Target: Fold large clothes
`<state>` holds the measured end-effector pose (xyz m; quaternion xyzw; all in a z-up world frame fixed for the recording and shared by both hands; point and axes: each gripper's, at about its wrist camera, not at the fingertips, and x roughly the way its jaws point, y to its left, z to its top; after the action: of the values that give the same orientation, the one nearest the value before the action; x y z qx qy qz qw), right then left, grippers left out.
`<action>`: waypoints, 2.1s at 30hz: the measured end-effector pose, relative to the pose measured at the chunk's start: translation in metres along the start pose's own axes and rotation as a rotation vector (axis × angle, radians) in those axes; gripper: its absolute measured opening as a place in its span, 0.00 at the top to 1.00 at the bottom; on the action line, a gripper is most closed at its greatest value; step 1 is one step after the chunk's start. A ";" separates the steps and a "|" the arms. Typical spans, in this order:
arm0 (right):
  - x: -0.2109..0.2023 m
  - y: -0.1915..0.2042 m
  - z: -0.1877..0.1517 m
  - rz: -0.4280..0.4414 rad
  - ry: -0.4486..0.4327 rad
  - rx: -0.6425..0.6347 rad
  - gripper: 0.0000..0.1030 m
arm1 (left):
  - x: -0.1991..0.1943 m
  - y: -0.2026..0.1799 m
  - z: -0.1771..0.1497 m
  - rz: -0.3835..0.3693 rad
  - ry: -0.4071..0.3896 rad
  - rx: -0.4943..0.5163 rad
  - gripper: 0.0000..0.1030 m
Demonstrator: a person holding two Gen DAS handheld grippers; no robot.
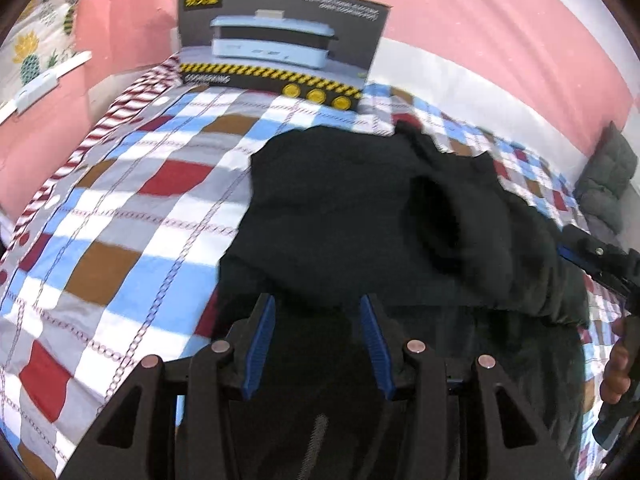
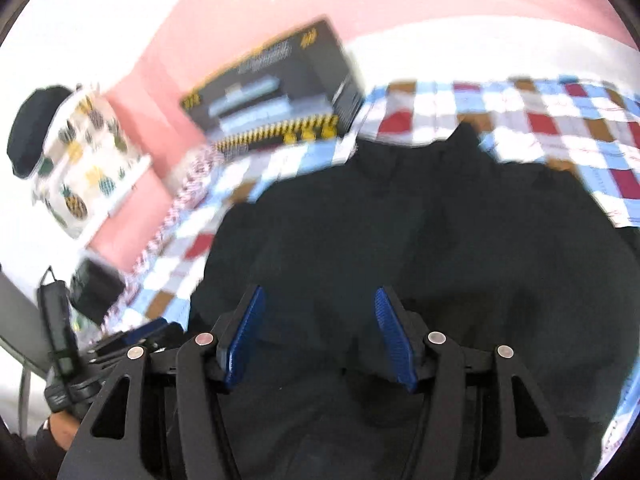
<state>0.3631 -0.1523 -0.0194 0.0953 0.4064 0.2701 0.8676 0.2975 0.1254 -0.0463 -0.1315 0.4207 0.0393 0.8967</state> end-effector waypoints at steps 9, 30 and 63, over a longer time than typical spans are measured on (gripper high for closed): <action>-0.044 -0.120 -0.029 -0.269 -0.117 0.336 0.64 | 0.006 -0.055 0.041 -0.122 -0.049 0.087 0.51; -0.040 -0.190 0.002 -0.375 -0.070 0.253 0.74 | 0.068 -0.094 0.067 -0.069 -0.047 0.192 0.86; -0.034 -0.146 -0.033 -0.436 0.079 0.103 0.74 | 0.064 -0.014 0.043 0.070 -0.001 0.172 0.82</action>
<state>0.3771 -0.2945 -0.0745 0.0390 0.4644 0.0587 0.8828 0.3737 0.1206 -0.0659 -0.0391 0.4263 0.0345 0.9031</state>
